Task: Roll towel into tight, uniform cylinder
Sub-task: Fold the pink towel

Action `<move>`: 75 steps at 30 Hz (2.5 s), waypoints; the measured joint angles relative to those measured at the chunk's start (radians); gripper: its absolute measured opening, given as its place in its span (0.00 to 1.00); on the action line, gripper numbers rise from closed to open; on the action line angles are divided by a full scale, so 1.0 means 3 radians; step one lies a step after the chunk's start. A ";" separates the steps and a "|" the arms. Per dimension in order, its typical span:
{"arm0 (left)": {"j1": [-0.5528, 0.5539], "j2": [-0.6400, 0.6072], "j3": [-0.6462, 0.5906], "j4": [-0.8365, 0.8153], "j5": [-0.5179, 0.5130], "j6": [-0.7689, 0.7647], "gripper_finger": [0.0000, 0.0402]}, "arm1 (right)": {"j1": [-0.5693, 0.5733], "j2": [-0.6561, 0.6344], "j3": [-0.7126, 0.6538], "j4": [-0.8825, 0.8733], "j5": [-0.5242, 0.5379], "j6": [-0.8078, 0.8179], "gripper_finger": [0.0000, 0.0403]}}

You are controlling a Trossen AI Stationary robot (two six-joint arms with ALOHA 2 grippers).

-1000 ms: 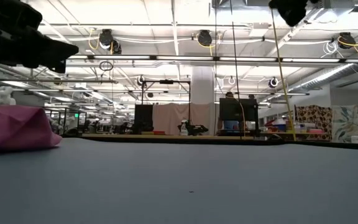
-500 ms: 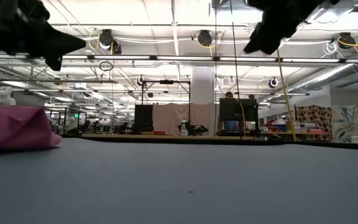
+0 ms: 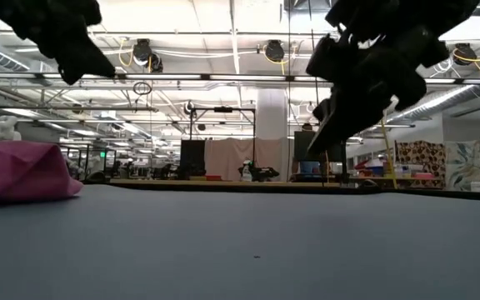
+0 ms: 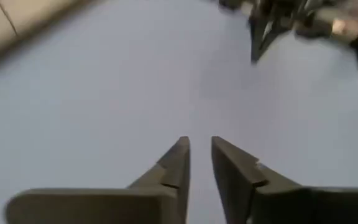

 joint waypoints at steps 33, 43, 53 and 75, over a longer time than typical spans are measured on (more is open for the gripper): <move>-0.0760 0.1214 0.0217 -0.1601 0.0515 -0.2008 0.36 | 0.0124 0.0637 0.0001 0.0740 0.0000 0.0056 0.00; -0.1253 0.1610 0.0216 -0.1109 0.0190 -0.1904 0.30 | 0.0124 0.0637 0.0001 0.0741 0.0001 0.0173 0.00; -0.1468 0.2230 0.0216 -0.0626 0.0130 -0.1708 0.02 | 0.0192 0.0637 0.0001 0.0775 0.0001 0.0299 0.00; -0.1877 0.2266 0.0603 -0.0688 0.0132 -0.1568 0.11 | 0.0681 0.0634 0.0003 0.1097 0.0015 0.0556 0.00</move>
